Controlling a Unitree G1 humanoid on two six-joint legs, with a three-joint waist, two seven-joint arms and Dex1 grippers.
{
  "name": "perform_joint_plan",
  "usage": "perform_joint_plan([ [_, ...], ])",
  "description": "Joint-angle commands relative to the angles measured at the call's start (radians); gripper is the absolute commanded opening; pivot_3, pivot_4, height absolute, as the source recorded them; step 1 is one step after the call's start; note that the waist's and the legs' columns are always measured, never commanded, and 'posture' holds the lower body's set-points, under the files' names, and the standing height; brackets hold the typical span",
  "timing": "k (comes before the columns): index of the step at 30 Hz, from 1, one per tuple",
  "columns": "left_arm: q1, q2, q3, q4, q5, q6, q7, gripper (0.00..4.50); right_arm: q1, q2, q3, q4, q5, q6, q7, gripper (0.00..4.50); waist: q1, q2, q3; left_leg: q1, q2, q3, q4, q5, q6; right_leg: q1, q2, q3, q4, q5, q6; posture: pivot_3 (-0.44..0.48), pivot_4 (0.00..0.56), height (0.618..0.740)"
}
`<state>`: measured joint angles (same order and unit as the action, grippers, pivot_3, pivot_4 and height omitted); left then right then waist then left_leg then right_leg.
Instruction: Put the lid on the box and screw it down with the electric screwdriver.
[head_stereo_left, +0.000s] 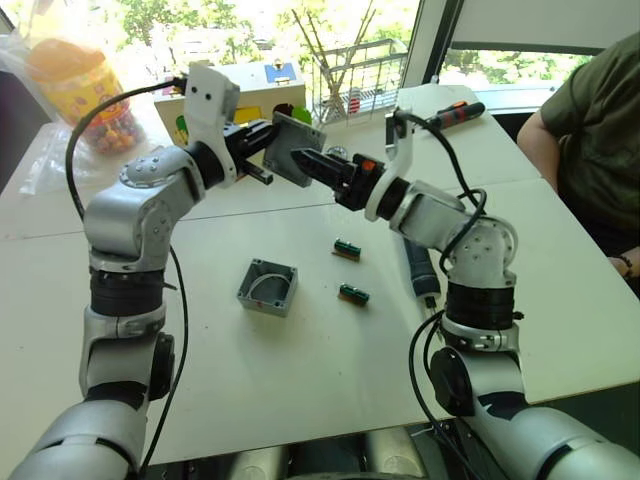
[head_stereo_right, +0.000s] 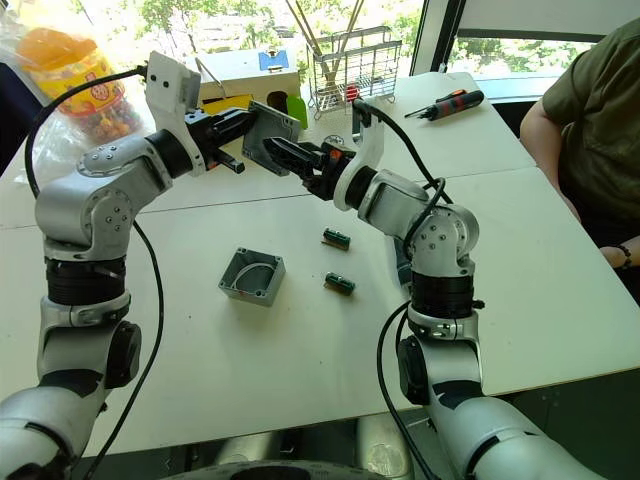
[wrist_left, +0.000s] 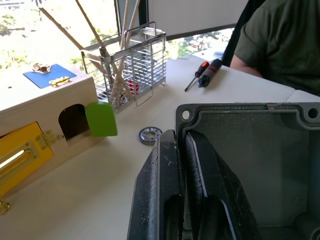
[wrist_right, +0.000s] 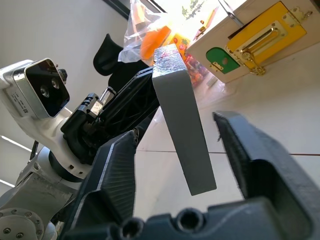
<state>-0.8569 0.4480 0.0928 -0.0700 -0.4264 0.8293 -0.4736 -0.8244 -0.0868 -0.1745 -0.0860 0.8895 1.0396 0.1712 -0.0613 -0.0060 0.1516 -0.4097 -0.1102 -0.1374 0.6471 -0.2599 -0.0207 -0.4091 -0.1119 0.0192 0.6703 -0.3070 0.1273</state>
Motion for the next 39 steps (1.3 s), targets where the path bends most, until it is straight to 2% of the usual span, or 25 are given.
perform_joint_plan([
  [1,-0.033,0.006,0.021,-0.012,-0.007,-0.016,-0.001,0.00,-0.003,0.004,-0.010,-0.053,0.024,-0.019,0.011,0.95,0.001,0.000,0.000,0.000,0.000,0.000,0.000,0.000,0.000,0.000,0.000,0.000,0.000,0.000,0.000,0.000,0.150,0.740],
  [3,-0.035,0.007,0.024,-0.011,-0.008,-0.015,-0.001,0.00,-0.001,0.004,-0.009,-0.055,0.026,-0.020,0.011,0.10,0.000,0.000,0.000,0.000,0.000,0.000,0.000,0.000,0.000,0.000,0.000,0.000,0.000,0.000,0.000,0.000,0.150,0.740],
  [9,-0.034,0.004,0.030,-0.015,-0.020,-0.014,-0.008,0.00,0.004,0.005,0.000,-0.058,0.023,-0.034,0.022,0.11,-0.005,0.000,0.000,0.000,0.000,0.000,0.000,0.000,0.000,0.000,0.000,0.000,0.000,0.000,0.000,0.000,0.150,0.740],
  [12,-0.023,0.005,0.053,-0.022,-0.057,0.003,-0.027,1.03,0.005,0.004,0.005,-0.062,0.017,-0.052,0.032,0.11,-0.007,0.000,0.000,0.000,0.000,0.000,0.000,0.000,0.000,0.000,0.000,0.000,0.000,0.000,0.000,0.000,0.150,0.740],
  [18,-0.057,0.022,0.162,-0.020,-0.207,0.097,-0.057,4.14,0.018,-0.009,0.023,-0.074,-0.005,-0.085,0.051,0.11,-0.007,0.000,0.000,0.000,0.000,0.000,0.000,0.000,0.000,0.000,0.000,0.000,0.000,0.000,0.000,0.000,0.150,0.740],
  [19,-0.060,0.037,0.185,-0.012,-0.228,0.112,-0.061,4.44,0.021,-0.009,0.021,-0.075,-0.005,-0.088,0.050,0.11,-0.008,0.000,0.000,0.000,0.000,0.000,0.000,0.000,0.000,0.000,0.000,0.000,0.000,0.000,0.000,0.000,0.150,0.740],
  [22,-0.046,0.094,0.252,0.000,-0.289,0.146,-0.090,4.44,0.026,-0.014,0.019,-0.070,-0.027,-0.124,0.051,0.11,-0.010,0.000,0.000,0.000,0.000,0.000,0.000,0.000,0.000,0.000,0.000,0.000,0.000,0.000,0.000,0.000,0.150,0.740],
  [24,-0.038,0.131,0.339,0.032,-0.361,0.184,-0.100,4.44,0.034,-0.069,0.068,-0.069,-0.137,-0.214,0.086,0.11,-0.010,0.000,0.000,0.000,0.000,0.000,0.000,0.000,0.000,-0.001,0.000,0.000,0.000,0.000,0.000,0.000,0.150,0.740],
  [27,-0.004,0.184,0.396,0.038,-0.393,0.160,-0.128,4.44,0.069,-0.176,0.194,-0.098,-0.317,-0.409,0.227,0.11,-0.007,0.000,0.000,0.000,0.000,0.001,0.000,0.000,0.000,-0.002,0.000,0.000,0.001,0.000,0.000,0.000,0.150,0.740],
  [30,0.046,0.238,0.376,0.057,-0.393,0.184,-0.158,4.44,0.124,-0.325,0.410,-0.151,-0.608,-0.744,0.387,0.11,-0.007,0.000,0.000,0.000,-0.001,0.000,0.000,0.000,0.000,-0.002,0.001,-0.001,0.001,0.000,0.000,0.000,0.150,0.740],
  [33,0.121,0.280,0.327,0.030,-0.367,0.169,-0.199,3.57,0.150,-0.426,0.552,-0.081,-0.905,-1.106,0.410,0.11,-0.009,0.000,0.000,0.000,-0.001,0.001,0.000,-0.001,0.001,-0.002,0.001,0.000,0.001,0.000,0.000,0.000,0.150,0.740],
  [37,0.233,0.330,0.263,-0.025,-0.354,0.159,-0.267,1.47,0.183,-0.478,0.647,0.087,-1.196,-1.641,0.294,0.11,-0.007,0.000,0.000,0.000,-0.001,0.002,0.000,-0.001,0.001,-0.002,0.002,0.000,0.001,0.000,0.000,0.000,0.150,0.740],
  [39,0.278,0.345,0.248,-0.067,-0.371,0.177,-0.290,0.45,0.177,-0.480,0.662,0.155,-1.326,-1.790,0.210,0.11,-0.007,0.000,0.000,0.000,-0.001,0.001,0.000,0.000,0.001,-0.002,0.002,0.000,0.001,0.000,0.000,0.000,0.150,0.740],
])
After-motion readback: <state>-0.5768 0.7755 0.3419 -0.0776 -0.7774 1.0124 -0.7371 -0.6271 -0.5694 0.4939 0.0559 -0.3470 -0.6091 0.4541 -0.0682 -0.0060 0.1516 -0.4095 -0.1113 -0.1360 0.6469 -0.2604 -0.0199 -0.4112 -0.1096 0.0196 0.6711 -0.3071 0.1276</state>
